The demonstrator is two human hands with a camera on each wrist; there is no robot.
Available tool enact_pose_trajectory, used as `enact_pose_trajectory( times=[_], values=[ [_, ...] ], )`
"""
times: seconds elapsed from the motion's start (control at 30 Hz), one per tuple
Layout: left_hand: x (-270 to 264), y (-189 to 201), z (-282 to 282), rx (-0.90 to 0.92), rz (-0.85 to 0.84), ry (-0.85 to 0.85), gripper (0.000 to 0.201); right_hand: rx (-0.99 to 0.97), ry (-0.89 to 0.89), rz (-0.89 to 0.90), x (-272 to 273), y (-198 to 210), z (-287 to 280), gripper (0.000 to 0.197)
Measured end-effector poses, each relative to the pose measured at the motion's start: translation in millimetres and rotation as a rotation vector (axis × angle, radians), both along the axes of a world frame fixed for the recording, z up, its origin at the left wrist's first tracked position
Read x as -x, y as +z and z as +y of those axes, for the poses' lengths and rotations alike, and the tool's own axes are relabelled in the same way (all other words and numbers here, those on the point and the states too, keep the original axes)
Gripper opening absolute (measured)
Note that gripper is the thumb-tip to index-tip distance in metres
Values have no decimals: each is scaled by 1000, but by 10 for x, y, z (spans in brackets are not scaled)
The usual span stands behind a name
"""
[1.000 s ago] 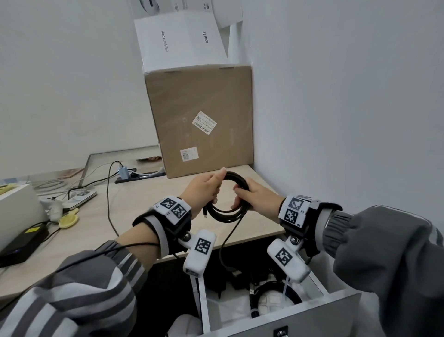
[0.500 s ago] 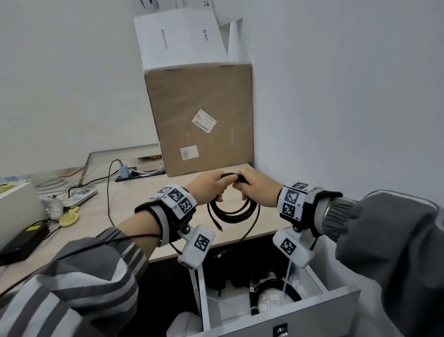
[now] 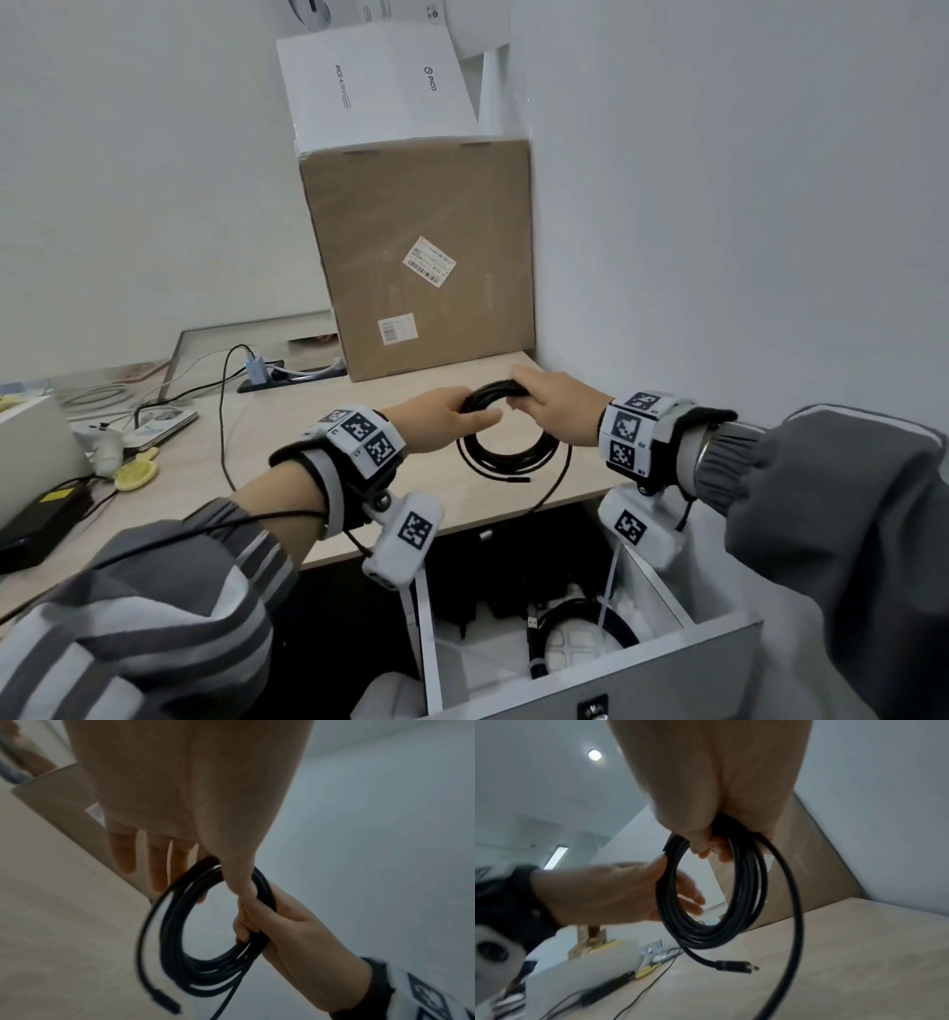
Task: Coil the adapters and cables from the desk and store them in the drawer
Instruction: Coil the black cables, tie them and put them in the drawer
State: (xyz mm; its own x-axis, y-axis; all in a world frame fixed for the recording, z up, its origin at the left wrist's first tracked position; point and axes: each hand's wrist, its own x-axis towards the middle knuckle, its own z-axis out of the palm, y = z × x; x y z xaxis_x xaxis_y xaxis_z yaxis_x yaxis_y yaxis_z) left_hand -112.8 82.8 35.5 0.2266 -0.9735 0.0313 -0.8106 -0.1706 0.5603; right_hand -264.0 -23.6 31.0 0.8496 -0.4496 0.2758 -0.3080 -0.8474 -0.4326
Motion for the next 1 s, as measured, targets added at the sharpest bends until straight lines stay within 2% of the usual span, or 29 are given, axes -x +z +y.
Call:
enact_pose_trajectory(
  times=[0.1,0.17,0.23,0.43,0.53,0.7,0.77,0.83,0.9,1.0],
  values=[
    [112,66,-20,17,17,-65,34,65,33,80,-113,-76,47,10],
    [175,93,-40,-3,-57,-51,36,47,12,67,-151,-90,47,14],
    [196,95,-50,48,-130,2,34,5,-2,-10,-151,-63,58,13],
    [256,-50,-133,249,-155,124,32,-133,-68,-211,-131,-130,66,12],
    [245,-34,-106,345,-13,159,33,-308,-116,-283,-66,-177,3,25],
    [240,-107,-86,459,256,174,32,-519,-60,-399,-1,-194,-13,18],
    [248,-182,-113,480,421,187,32,-506,-77,-389,-11,-161,-5,15],
    [227,-190,-108,420,546,170,32,-381,-112,-305,-6,-124,-13,10],
    [162,-128,-80,284,475,118,34,-264,-114,-232,8,-90,-28,9],
    [109,-14,-40,107,133,15,36,-104,-66,-73,-5,-65,2,10]
  ],
)
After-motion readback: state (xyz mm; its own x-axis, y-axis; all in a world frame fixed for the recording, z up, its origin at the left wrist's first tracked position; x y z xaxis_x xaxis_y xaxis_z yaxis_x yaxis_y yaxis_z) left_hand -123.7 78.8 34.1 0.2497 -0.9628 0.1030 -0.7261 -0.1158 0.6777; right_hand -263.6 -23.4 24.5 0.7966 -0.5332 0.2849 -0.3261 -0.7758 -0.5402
